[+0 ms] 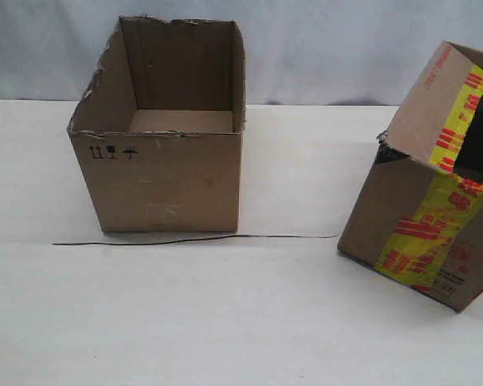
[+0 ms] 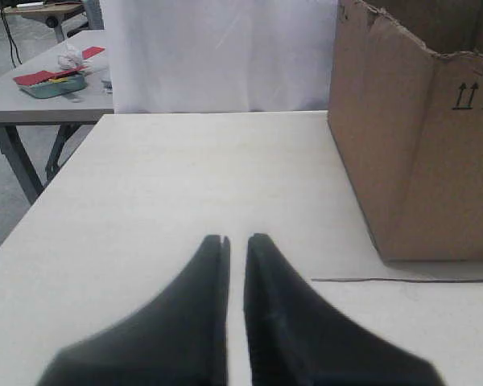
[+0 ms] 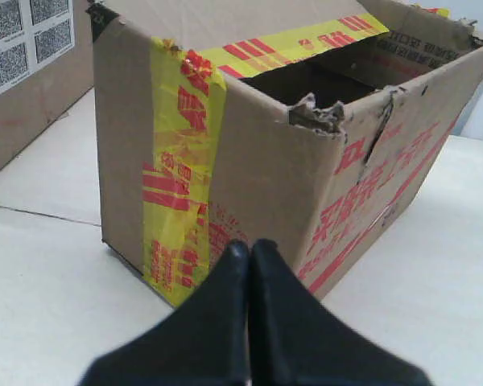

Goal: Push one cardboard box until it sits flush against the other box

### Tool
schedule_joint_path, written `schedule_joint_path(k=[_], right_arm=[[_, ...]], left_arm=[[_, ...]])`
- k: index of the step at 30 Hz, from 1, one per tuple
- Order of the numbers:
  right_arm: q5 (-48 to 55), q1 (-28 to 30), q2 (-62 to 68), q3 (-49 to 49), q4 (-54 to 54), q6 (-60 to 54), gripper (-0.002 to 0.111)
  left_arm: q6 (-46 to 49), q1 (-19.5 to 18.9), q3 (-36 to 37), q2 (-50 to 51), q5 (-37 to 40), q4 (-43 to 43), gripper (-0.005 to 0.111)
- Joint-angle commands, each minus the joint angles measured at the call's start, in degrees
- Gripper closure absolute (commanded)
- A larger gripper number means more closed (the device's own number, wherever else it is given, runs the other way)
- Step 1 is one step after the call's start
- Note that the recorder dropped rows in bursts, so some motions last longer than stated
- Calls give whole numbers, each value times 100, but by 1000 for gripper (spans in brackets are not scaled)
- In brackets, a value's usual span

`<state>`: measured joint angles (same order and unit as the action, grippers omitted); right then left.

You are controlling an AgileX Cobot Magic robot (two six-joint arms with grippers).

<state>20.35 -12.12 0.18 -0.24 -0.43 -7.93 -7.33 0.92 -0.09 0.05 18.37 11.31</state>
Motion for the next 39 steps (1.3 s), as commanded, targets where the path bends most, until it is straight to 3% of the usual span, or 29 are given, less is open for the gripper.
schedule_joint_path(k=[1, 7, 12, 19, 28, 33, 39], right_arm=[[-81, 32, -18, 24, 5, -20, 108], [-23, 32, -18, 24, 5, -20, 108], [709, 18, -18, -1251, -31, -20, 108], [633, -71, -18, -2706, -8, -20, 108], [-1144, -71, -18, -2770, 1748, 116, 108], [-1216, -71, -18, -2770, 1736, 90, 108], [-1006, -71, 1624, -3163, 1736, -311, 108]], left_arm=[[-23, 45, 9, -5, -69, -15, 107], [-23, 45, 9, -5, -69, -15, 107], [-23, 45, 9, -5, -69, -15, 107], [-23, 45, 9, -5, -69, -15, 107], [-23, 45, 9, -5, -69, -15, 107], [-23, 45, 9, -5, -69, -15, 107], [-23, 45, 9, -5, -69, -15, 107]])
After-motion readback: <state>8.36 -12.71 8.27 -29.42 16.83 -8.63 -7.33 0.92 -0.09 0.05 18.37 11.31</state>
